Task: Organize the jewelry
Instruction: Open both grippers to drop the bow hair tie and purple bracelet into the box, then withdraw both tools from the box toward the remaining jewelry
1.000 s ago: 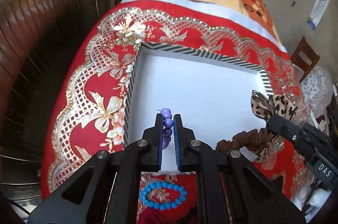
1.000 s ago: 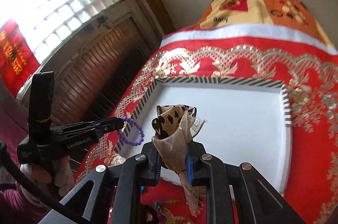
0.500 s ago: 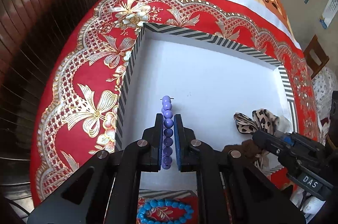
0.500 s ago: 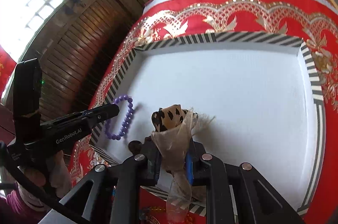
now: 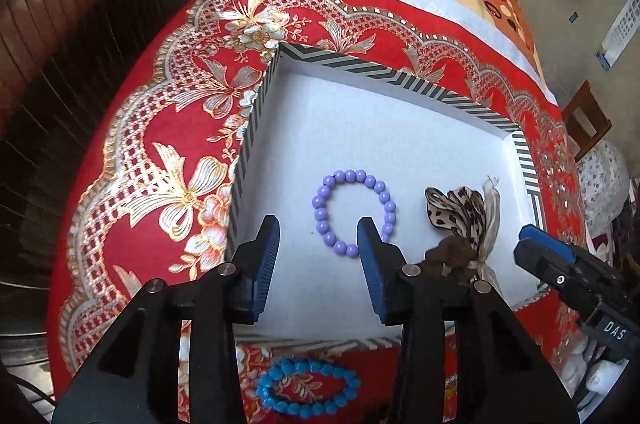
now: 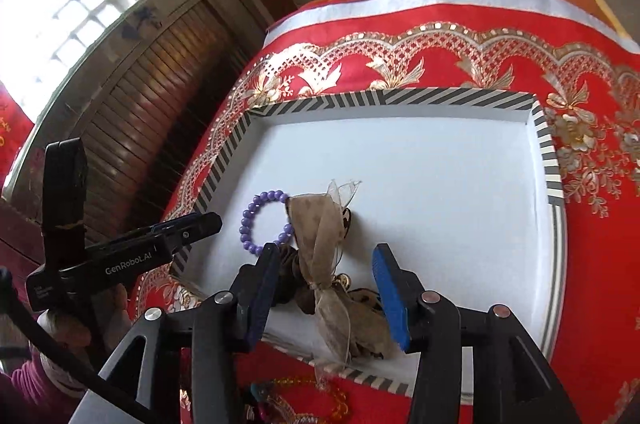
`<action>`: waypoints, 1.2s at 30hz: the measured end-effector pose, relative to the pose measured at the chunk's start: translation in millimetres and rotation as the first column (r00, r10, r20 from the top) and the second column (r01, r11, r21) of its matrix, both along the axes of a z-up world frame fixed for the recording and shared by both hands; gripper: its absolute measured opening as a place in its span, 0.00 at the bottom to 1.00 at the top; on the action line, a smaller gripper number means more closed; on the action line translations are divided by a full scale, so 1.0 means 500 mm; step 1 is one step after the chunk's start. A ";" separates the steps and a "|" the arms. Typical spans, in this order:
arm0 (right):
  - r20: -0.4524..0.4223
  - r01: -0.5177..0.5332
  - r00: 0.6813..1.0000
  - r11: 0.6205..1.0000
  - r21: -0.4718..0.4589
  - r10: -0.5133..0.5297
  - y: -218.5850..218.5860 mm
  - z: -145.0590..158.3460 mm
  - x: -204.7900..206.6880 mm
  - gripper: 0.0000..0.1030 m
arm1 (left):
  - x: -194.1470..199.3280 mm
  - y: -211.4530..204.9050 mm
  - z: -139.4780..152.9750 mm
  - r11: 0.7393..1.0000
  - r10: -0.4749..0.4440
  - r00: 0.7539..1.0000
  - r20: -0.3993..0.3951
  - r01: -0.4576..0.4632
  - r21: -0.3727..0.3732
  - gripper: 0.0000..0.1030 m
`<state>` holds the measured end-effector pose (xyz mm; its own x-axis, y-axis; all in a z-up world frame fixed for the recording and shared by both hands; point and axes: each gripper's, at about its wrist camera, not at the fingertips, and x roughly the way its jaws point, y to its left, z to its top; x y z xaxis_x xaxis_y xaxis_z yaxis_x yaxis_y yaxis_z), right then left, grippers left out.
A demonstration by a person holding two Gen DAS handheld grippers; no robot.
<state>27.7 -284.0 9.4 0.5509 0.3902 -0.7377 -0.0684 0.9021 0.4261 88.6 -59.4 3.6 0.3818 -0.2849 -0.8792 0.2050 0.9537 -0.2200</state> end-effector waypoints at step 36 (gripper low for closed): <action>0.144 0.042 0.989 0.990 -0.133 -0.022 0.185 0.081 -0.289 0.53 | -0.345 0.124 0.096 0.994 0.015 0.979 0.204 -0.036 0.102 0.38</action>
